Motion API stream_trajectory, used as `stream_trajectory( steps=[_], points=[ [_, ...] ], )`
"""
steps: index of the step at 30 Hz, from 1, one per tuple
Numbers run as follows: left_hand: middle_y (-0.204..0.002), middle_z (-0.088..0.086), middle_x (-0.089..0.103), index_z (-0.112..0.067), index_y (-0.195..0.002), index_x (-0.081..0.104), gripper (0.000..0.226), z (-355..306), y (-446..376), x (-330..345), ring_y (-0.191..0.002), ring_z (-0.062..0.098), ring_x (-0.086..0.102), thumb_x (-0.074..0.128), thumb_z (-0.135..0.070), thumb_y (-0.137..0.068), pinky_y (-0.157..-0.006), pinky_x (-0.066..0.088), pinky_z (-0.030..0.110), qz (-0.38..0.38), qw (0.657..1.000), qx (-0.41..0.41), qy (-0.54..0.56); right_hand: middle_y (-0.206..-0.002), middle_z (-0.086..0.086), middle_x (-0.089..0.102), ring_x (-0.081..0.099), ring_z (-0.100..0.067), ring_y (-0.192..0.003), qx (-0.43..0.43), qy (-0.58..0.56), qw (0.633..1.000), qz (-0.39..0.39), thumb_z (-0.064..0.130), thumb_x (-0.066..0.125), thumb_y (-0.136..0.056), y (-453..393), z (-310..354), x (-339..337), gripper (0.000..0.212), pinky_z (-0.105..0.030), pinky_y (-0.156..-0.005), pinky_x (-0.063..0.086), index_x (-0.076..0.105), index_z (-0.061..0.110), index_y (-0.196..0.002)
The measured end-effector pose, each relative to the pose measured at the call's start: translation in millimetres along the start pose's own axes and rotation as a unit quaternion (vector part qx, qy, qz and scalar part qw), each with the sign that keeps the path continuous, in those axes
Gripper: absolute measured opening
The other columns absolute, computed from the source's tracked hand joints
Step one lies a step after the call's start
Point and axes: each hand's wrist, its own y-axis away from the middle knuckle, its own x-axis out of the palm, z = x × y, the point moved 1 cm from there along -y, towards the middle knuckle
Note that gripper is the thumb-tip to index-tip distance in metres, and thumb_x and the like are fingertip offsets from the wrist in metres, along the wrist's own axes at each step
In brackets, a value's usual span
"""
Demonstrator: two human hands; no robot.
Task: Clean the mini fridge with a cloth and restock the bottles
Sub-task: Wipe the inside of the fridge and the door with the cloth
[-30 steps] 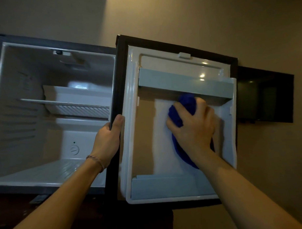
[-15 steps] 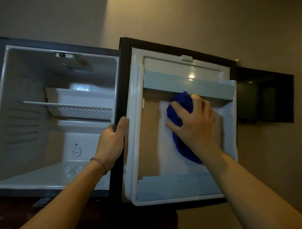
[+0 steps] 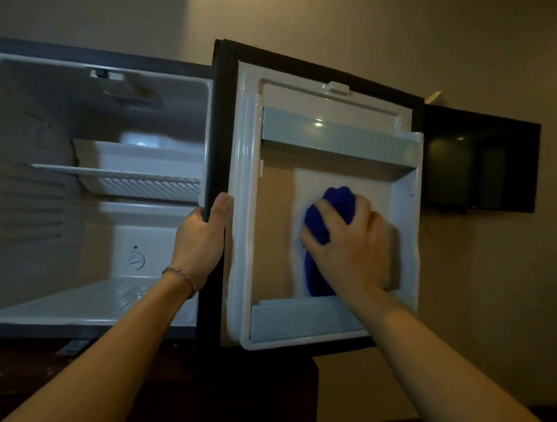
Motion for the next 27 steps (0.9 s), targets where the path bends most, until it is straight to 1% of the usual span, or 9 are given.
stream_trajectory(
  steps=[4,7,9,10,13,17,21,24,27],
  points=[
    [-0.074,0.0,0.06,-0.007,-0.099,0.058,0.067,0.9,-2.2,-1.0,-0.062,0.012,0.058,0.042,-0.071,-0.087,-0.055,0.042,0.025,0.01,1.0,-0.004,0.004,-0.131,-0.015,0.045,0.05,-0.04,-0.102,-0.028,-0.06,0.997,-0.037,0.056,0.057,-0.082,-5.9,39.8,11.3,0.053,-0.043,-0.076,0.048,0.059,0.027,-0.127],
    [-0.076,0.004,0.064,-0.007,-0.099,0.059,0.075,4.5,-4.5,-2.5,-0.064,0.017,0.061,0.041,-0.077,-0.08,-0.057,0.046,0.028,0.023,1.0,-0.003,0.005,-0.13,-0.013,0.043,0.05,-0.042,-0.107,-0.084,-0.055,0.992,-0.077,0.053,0.058,-0.082,-18.8,50.0,10.7,0.05,-0.046,-0.077,0.049,0.052,0.029,-0.125],
    [-0.081,0.006,0.069,-0.009,-0.101,0.062,0.073,5.9,-4.7,-3.5,-0.069,0.018,0.067,0.041,-0.076,-0.08,-0.061,0.05,0.03,0.03,0.999,-0.009,0.021,-0.13,-0.014,0.045,0.051,-0.043,-0.108,-0.115,-0.033,0.989,-0.085,0.054,0.056,-0.082,-29.6,51.7,9.0,0.05,-0.047,-0.077,0.047,0.05,0.029,-0.125],
    [-0.08,0.005,0.07,-0.01,-0.1,0.063,0.072,6.0,-4.7,-3.6,-0.068,0.015,0.069,0.042,-0.075,-0.08,-0.061,0.051,0.029,0.033,0.999,-0.008,0.028,-0.13,-0.015,0.047,0.052,-0.044,-0.108,-0.126,-0.016,0.988,-0.086,0.054,0.055,-0.082,-35.3,50.7,8.1,0.05,-0.047,-0.077,0.048,0.049,0.029,-0.125],
    [-0.069,-0.003,0.065,-0.009,-0.095,0.062,0.066,4.6,-4.2,-3.3,-0.055,0.004,0.063,0.043,-0.071,-0.083,-0.054,0.047,0.022,0.034,0.999,0.0,0.034,-0.132,-0.018,0.047,0.05,-0.045,-0.11,-0.149,0.025,0.986,-0.066,0.055,0.053,-0.084,-48.0,39.1,4.3,0.052,-0.05,-0.077,0.049,0.05,0.028,-0.128],
    [-0.076,0.003,0.067,-0.008,-0.099,0.063,0.068,3.0,-4.0,-2.3,-0.063,0.013,0.064,0.042,-0.072,-0.082,-0.057,0.046,0.025,0.023,0.999,-0.002,0.031,-0.138,-0.019,0.045,0.048,-0.045,-0.114,-0.097,0.028,0.995,-0.026,0.058,0.046,-0.088,-53.6,11.4,-8.1,0.055,-0.052,-0.082,0.049,0.053,0.028,-0.133],
    [-0.066,-0.002,0.058,-0.012,-0.087,0.058,0.06,0.9,-2.8,-2.5,-0.056,0.011,0.055,0.04,-0.069,-0.085,-0.054,0.041,0.024,0.013,1.0,0.006,0.015,-0.14,-0.019,0.041,0.046,-0.045,-0.116,-0.076,0.052,0.996,-0.017,0.059,0.044,-0.088,-54.0,-12.8,-10.9,0.055,-0.052,-0.086,0.045,0.047,0.029,-0.133],
    [-0.07,0.001,0.061,-0.01,-0.094,0.061,0.067,0.5,-3.0,-2.3,-0.06,0.013,0.058,0.04,-0.072,-0.082,-0.055,0.043,0.026,0.016,1.0,0.002,0.014,-0.141,-0.019,0.037,0.043,-0.047,-0.119,-0.006,0.014,1.0,-0.019,0.06,0.046,-0.086,-48.3,-39.9,-9.4,0.057,-0.054,-0.093,0.042,0.047,0.028,-0.134],
    [-0.07,-0.002,0.059,-0.009,-0.098,0.062,0.07,-0.7,-2.0,-1.9,-0.059,0.01,0.057,0.038,-0.073,-0.079,-0.055,0.042,0.023,0.014,1.0,0.001,0.014,-0.141,-0.02,0.037,0.042,-0.046,-0.118,0.039,0.005,0.999,-0.025,0.06,0.047,-0.087,-39.1,-57.3,-13.6,0.059,-0.05,-0.097,0.039,0.053,0.025,-0.133]
  ],
)
